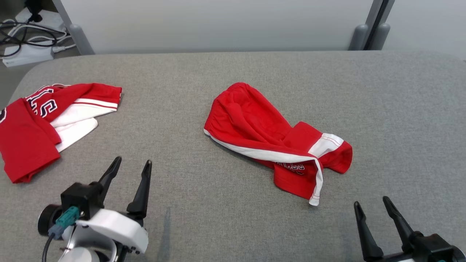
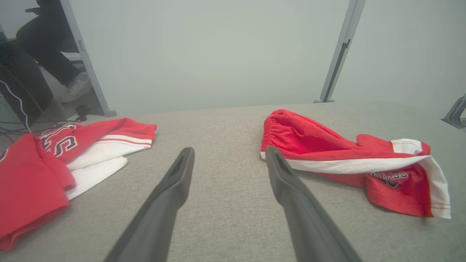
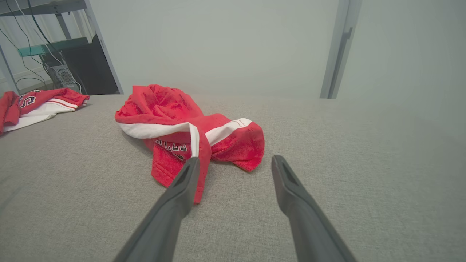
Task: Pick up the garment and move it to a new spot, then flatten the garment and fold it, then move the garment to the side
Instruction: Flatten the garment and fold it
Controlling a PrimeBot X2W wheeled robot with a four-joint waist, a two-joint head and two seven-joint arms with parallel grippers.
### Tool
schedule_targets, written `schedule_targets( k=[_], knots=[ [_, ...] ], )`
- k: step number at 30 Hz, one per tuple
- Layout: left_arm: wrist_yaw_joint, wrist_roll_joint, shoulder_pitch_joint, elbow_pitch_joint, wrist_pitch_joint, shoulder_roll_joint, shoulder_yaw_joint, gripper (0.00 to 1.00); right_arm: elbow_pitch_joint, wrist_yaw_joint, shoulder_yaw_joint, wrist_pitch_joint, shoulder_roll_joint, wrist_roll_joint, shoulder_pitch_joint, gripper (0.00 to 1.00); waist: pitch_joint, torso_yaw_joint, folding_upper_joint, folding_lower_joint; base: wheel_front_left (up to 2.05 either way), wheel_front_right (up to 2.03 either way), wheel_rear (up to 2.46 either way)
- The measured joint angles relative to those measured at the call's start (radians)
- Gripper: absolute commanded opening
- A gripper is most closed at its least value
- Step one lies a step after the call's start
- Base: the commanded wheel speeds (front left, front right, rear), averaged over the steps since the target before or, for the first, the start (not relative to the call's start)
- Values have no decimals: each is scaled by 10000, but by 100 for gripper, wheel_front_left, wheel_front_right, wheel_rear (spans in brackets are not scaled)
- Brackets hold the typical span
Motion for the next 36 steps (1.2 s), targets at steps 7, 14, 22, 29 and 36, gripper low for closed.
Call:
schedule_targets(
  k=[7, 14, 22, 29, 36],
  knots=[
    [-1402, -19, -2213, 1540, 460, -362, -838, 100, 313, 2, 1009, 19, 171, -104, -1107, 100, 1037, -58, 0, 0, 0, 0, 0],
    [-2418, -63, -3909, 3703, 341, -1149, -1436, 100, 1080, 2, 1572, 29, 188, -171, -2086, 100, 1978, -258, 0, 0, 0, 0, 0],
    [-3126, -61, -5229, 5760, -27, -1710, -1674, 100, 1499, 4, 2061, 19, 201, -182, -2555, 100, 2543, -472, 0, 0, 0, 0, 0],
    [-3515, 82, -6476, 7545, -619, -1948, -1904, 100, 1603, 4, 2391, 15, 205, -157, -3008, 100, 2997, -778, 0, 0, 0, 0, 0],
    [-3735, 201, -7113, 8422, -984, -2050, -2272, 100, 1616, 4, 2487, 13, 201, -136, -3186, 100, 3232, -901, 0, 0, 0, 0, 0]
  ],
)
